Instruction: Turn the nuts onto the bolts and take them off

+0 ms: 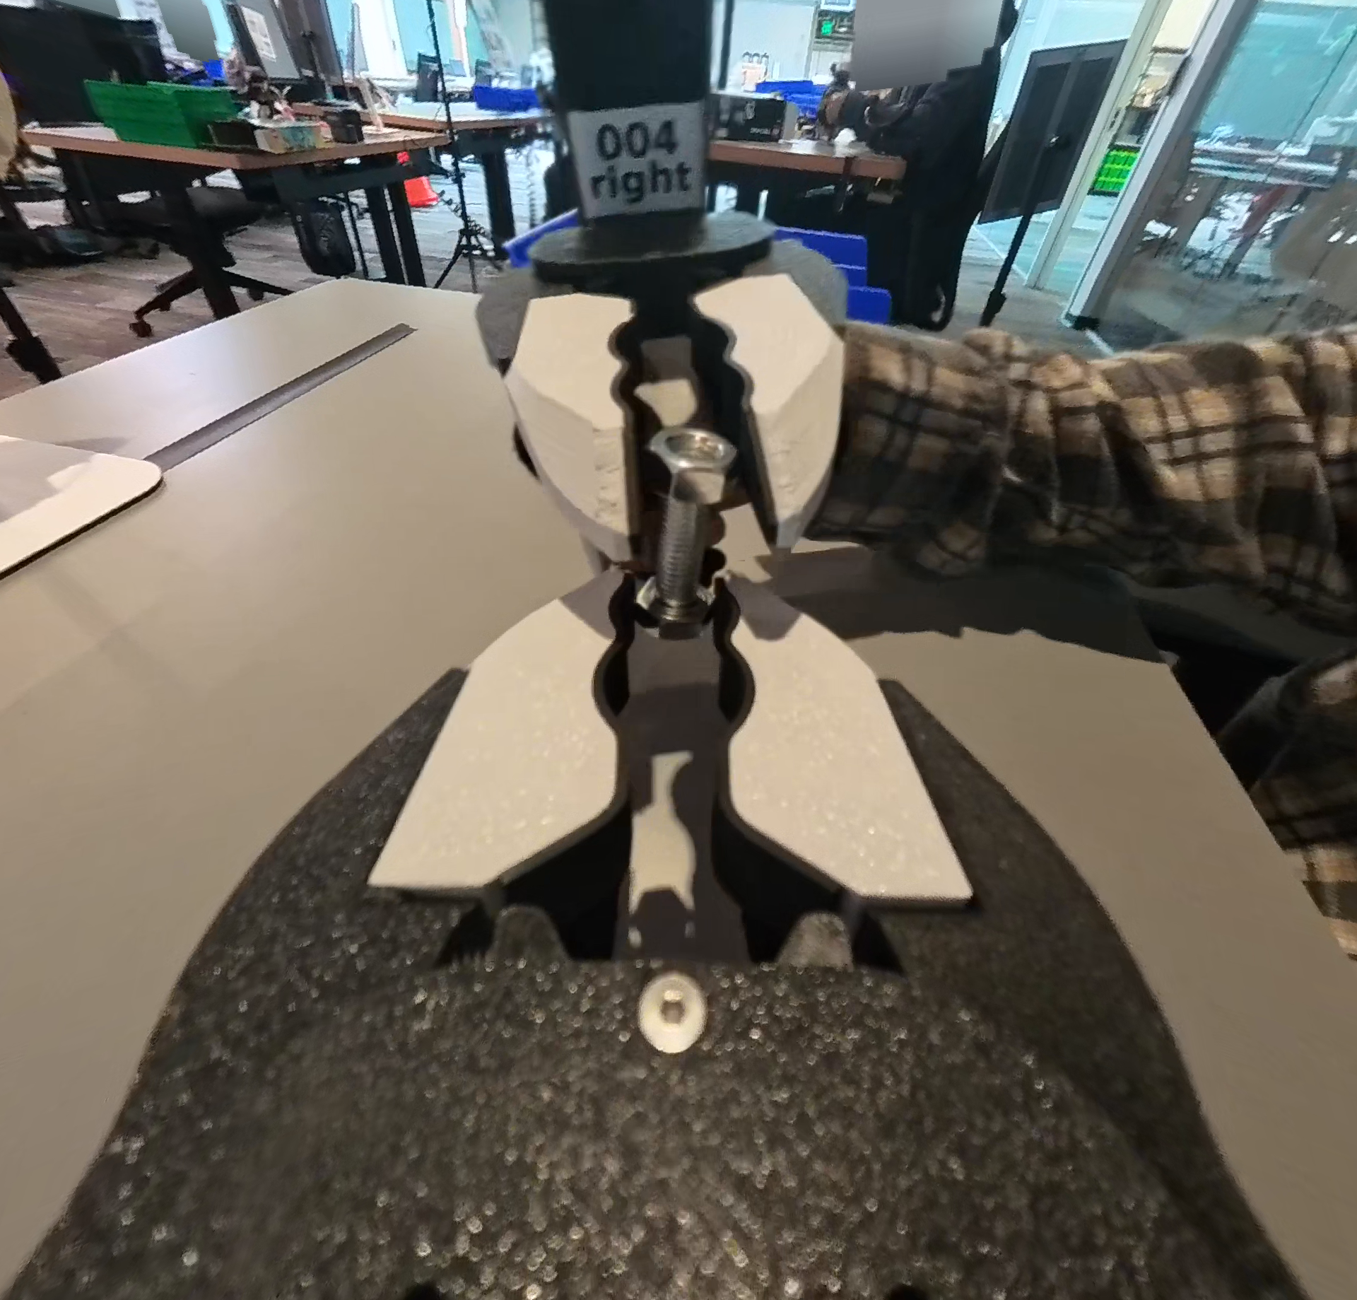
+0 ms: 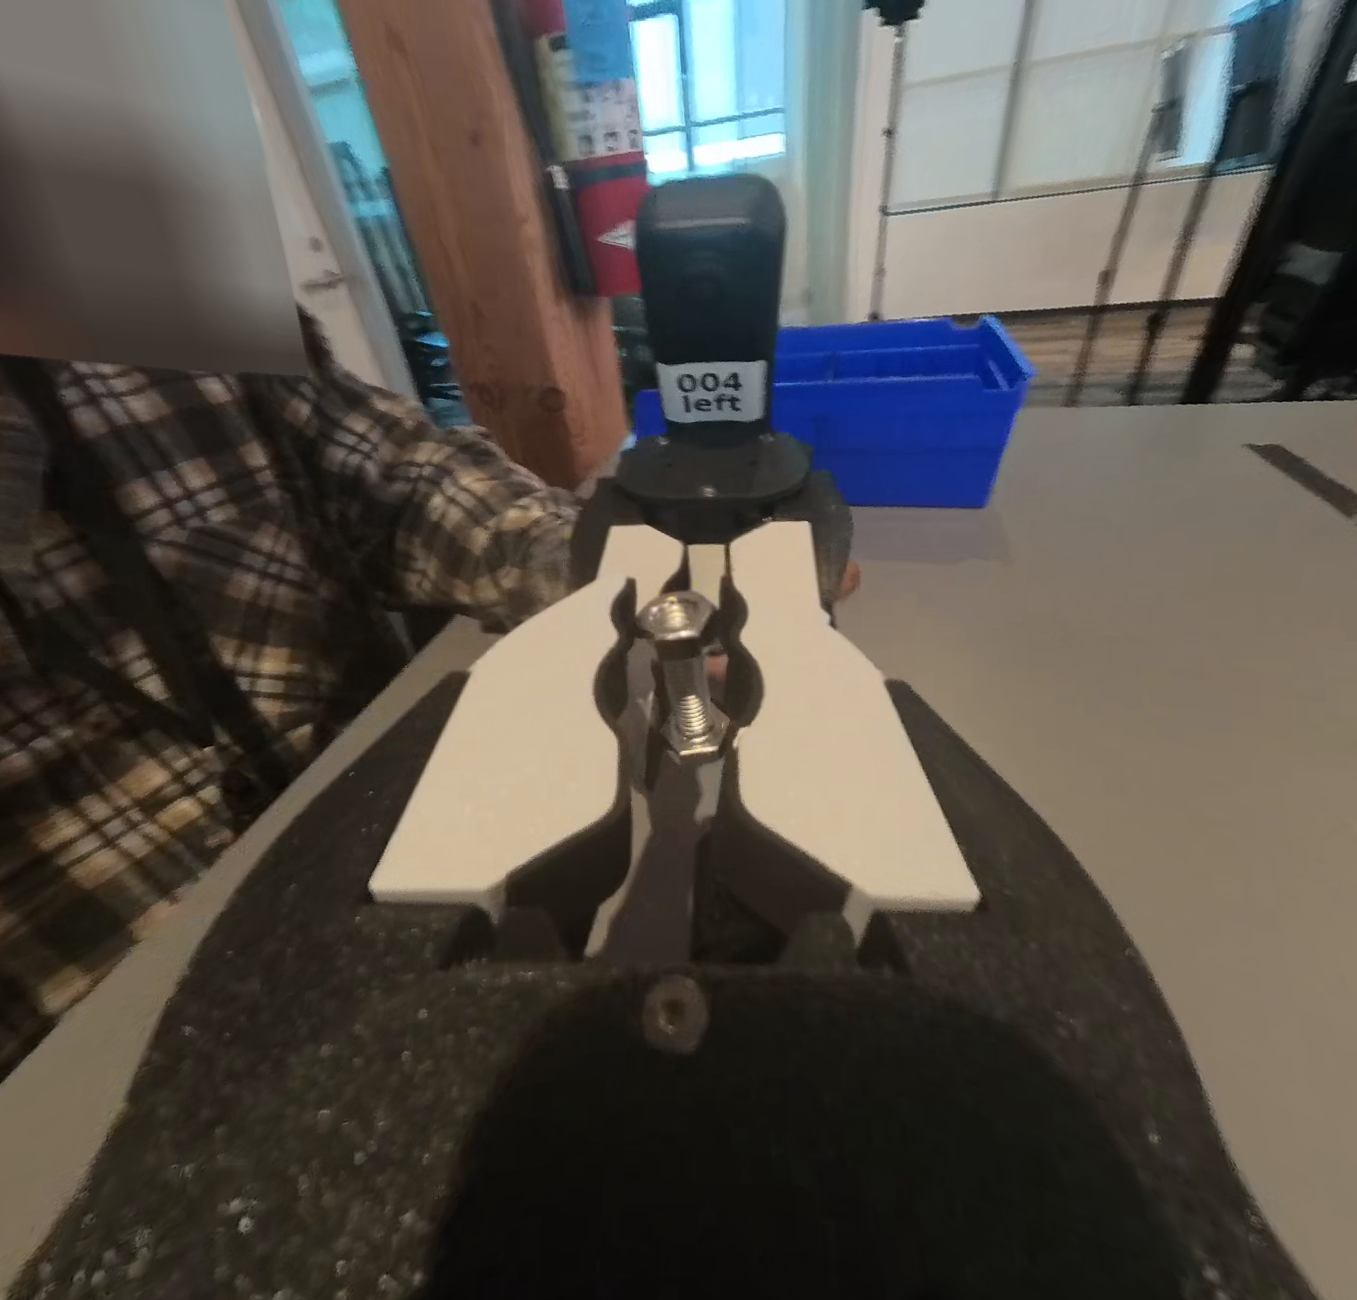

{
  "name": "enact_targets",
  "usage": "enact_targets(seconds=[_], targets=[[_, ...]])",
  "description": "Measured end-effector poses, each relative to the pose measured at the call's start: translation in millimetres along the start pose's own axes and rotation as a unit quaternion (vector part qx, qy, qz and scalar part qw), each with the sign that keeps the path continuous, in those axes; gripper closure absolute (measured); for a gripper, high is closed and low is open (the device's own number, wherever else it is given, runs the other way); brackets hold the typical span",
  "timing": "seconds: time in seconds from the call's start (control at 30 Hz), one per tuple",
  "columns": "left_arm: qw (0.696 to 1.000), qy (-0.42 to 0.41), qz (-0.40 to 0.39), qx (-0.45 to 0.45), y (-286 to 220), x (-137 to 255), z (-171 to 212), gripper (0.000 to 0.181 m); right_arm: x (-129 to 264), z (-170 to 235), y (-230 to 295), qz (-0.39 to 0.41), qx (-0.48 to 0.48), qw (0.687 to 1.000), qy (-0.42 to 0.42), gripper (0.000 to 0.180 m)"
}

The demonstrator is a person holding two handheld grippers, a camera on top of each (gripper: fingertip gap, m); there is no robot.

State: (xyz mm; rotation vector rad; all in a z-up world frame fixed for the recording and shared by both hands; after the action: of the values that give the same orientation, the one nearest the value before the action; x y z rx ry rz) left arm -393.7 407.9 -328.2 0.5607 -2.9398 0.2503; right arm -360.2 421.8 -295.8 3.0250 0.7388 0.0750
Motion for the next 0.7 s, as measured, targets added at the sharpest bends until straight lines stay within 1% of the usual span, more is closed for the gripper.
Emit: enact_targets(seconds=[0.1, 0.2, 0.3, 0.47, 0.57, 0.7], targets=[[1.000, 0.012, -0.025, 0.002, 5, 0, 3, 0.161, 1, 4, -4, 0.094, 0.019, 0.995, 0.014, 0.160], [0.999, 0.022, -0.042, 0.006, 9, 0, 6, 0.161, 3, 8, -5, 0.192, 0.041, 0.980, 0.019, 0.159], [0.999, 0.026, -0.040, 0.006, 8, -1, 7, 0.161, 1, 10, -3, 0.236, 0.045, 0.971, 0.012, 0.159], [0.999, 0.021, -0.031, 0.002, 5, -2, 5, 0.161, 0, 13, -1, 0.216, 0.028, 0.976, 0.005, 0.159], [0.999, 0.019, -0.032, 0.004, 6, -2, 5, 0.161, 0, 14, -1, 0.209, 0.037, 0.977, 0.000, 0.160], [0.999, 0.012, -0.029, 0.010, 6, 0, 3, 0.161, 3, 8, 0, 0.184, 0.016, 0.980, -0.073, 0.160]])
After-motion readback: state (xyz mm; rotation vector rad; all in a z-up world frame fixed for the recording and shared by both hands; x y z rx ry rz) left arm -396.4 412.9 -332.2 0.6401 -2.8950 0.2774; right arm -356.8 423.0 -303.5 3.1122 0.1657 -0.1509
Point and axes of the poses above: each gripper's, where its closed fingertips meet, x back along the fingers, z out of its underside, y = z × x across the jaws, the point moved 4 cm from there along x, back along the fingers, and after that the axes turned 4 degrees about x, right-handed, at the moved point
